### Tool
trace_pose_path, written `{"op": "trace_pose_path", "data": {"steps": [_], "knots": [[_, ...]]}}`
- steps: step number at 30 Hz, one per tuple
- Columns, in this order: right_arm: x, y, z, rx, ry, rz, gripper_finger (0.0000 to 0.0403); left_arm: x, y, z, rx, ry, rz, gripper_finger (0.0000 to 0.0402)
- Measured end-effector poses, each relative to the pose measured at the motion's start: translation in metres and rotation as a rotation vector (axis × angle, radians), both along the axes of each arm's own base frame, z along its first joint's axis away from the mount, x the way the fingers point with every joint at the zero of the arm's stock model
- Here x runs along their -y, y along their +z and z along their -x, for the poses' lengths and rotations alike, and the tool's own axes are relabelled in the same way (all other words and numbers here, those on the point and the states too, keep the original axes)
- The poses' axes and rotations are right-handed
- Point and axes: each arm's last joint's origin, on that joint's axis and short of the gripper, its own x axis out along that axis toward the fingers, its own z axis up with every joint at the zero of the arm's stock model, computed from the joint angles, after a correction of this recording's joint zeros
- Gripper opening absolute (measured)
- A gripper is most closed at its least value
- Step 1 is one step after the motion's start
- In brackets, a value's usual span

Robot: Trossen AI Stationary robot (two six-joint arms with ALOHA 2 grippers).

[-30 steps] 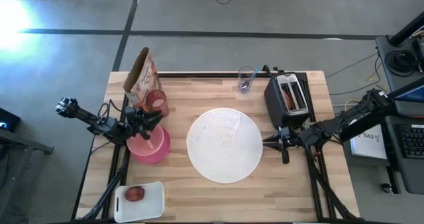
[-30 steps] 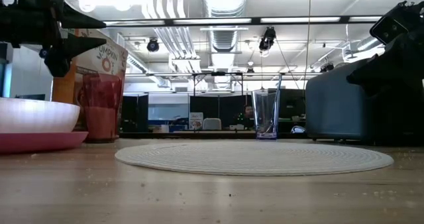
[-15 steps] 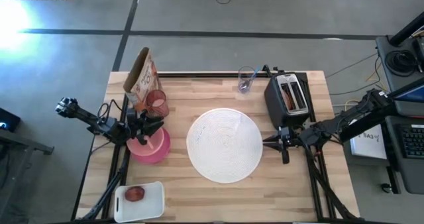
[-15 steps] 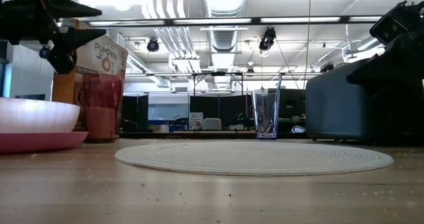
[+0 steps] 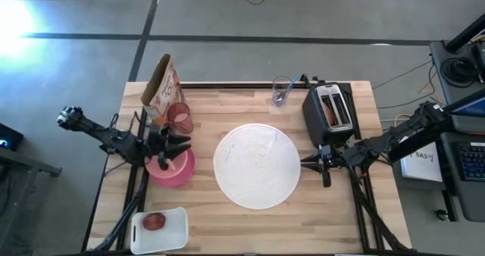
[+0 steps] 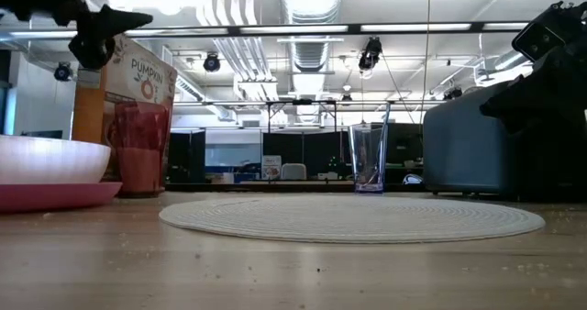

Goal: Arrange a breakfast setting
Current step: Put the light orange bowl on the white table mat

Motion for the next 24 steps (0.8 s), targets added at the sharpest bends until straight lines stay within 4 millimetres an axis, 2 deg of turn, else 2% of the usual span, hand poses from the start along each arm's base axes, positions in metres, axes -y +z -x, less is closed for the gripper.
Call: {"op": "trace_pose_path", "data": {"steps": [4,11,14,18,24], "knots": [[0.000,0.000,0.000,0.000,0.000,0.000,0.0063,0.004,0.012,-0.008,-0.196,0.012,-0.024,0.0158],[0.000,0.000,0.000,0.000,0.000,0.000,0.0063,0.014,0.012,-0.028,-0.444,0.021,-0.030,0.0158],[0.000,0.000,0.000,0.000,0.000,0.000,0.0063,0.018,0.016,-0.033,-0.538,-0.028,-0.041,0.0158],[0.000,0.000,0.000,0.000,0.000,0.000,0.0063,0.025,0.014,-0.039,-0.704,-0.132,-0.039,0.0158],[0.000,0.000,0.000,0.000,0.000,0.000,0.0063,0.029,-0.002,-0.037,-0.975,-0.141,0.070,0.0158]]}}
